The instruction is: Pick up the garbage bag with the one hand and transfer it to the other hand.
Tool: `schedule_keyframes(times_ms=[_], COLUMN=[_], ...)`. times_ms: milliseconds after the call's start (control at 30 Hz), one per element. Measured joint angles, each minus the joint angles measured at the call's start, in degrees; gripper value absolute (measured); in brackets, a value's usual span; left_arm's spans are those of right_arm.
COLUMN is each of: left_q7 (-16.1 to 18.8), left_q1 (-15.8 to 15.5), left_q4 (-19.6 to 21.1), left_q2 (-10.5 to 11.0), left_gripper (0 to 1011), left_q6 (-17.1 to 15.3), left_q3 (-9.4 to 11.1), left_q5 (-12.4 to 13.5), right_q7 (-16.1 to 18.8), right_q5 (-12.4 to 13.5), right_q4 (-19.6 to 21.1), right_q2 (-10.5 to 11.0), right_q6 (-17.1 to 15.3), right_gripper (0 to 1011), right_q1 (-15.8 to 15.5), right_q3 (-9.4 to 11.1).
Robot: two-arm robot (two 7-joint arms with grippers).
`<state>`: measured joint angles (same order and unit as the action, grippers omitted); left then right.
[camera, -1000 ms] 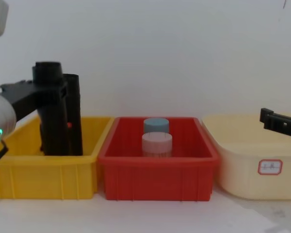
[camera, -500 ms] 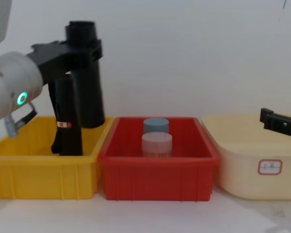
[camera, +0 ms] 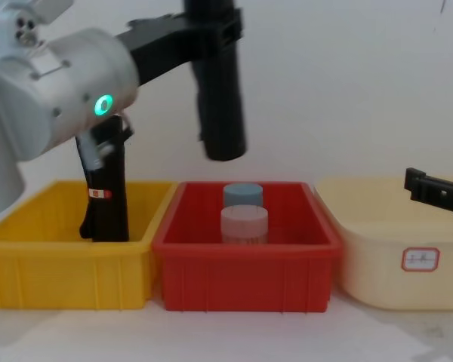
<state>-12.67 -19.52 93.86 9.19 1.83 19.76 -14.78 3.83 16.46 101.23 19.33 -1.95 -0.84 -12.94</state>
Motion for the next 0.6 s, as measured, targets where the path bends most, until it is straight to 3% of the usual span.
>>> schedule_keyframes(times_ms=[300, 600], left_q7=[-4.44, -6.03], left_q1=[-3.56, -5.65], left_q4=[-2.13, -4.40], left_q2=[-2.81, -4.75], left_gripper=[481, 481], left_q6=[0.25, 0.76], left_q3=[3.83, 6.41], left_q5=[-2.04, -2.58], right_q7=[0.00, 0.00], right_q5=[0.00, 0.00], right_q4=[0.00, 0.00], right_q2=[0.00, 0.00], right_q6=[0.00, 0.00], right_gripper=[1001, 1001], right_q1=[0.00, 0.00], right_q3=[0.00, -0.01])
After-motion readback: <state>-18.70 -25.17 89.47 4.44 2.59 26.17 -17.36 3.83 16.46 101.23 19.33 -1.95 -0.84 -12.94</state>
